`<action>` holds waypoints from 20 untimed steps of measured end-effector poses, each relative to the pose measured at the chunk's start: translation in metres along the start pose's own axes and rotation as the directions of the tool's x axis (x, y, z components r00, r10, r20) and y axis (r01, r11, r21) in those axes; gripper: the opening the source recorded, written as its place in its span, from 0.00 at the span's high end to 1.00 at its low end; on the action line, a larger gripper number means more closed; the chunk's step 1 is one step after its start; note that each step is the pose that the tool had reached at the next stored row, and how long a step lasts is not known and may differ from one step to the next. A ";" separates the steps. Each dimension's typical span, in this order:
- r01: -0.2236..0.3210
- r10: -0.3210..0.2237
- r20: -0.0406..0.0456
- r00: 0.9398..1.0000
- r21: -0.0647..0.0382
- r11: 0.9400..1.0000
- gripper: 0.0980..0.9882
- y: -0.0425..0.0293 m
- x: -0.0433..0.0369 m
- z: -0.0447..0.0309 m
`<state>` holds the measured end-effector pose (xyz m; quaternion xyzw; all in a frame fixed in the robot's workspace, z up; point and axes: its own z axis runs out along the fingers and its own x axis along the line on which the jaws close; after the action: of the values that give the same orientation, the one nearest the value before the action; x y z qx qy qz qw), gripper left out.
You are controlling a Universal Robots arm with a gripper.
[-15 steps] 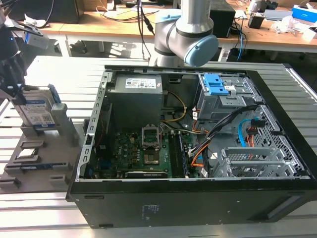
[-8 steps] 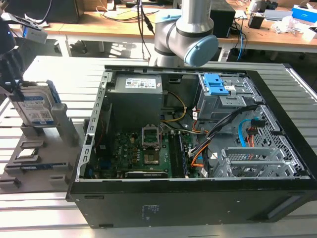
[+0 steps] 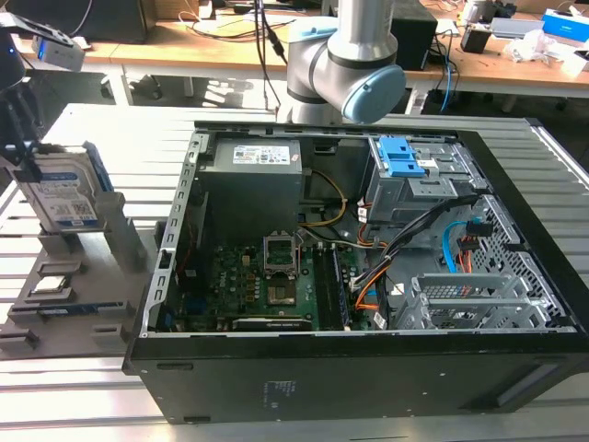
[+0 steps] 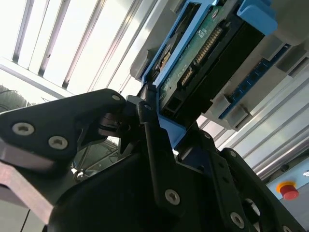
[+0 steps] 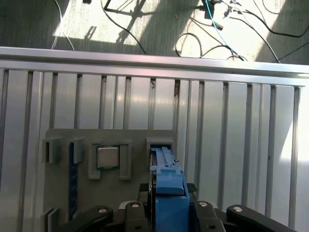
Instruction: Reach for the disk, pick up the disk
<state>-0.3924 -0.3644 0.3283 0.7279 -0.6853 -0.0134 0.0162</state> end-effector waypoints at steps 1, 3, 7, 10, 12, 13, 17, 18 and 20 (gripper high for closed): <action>0.000 0.000 0.000 1.000 0.000 1.000 0.70 0.0000 0.0000 -0.0015; 0.000 0.000 0.000 1.000 -0.001 1.000 0.70 0.0001 0.0000 -0.0061; 0.000 0.000 0.000 1.000 -0.002 1.000 0.70 0.0001 0.0000 -0.0154; 0.000 0.000 0.000 1.000 -0.002 1.000 0.70 0.0005 0.0001 -0.0264; 0.000 0.000 0.000 1.000 -0.002 1.000 0.70 0.0007 0.0001 -0.0307; 0.000 0.000 0.000 1.000 -0.002 1.000 0.70 0.0008 0.0001 -0.0340; 0.000 0.000 0.000 1.000 -0.003 1.000 0.70 0.0013 0.0001 -0.0469; 0.000 0.000 0.000 1.000 -0.003 1.000 0.70 0.0014 0.0001 -0.0502; 0.000 0.000 0.000 1.000 -0.003 1.000 0.70 0.0016 0.0001 -0.0557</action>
<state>-0.3917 -0.3643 0.3840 0.7279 -0.6853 -0.0146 0.0173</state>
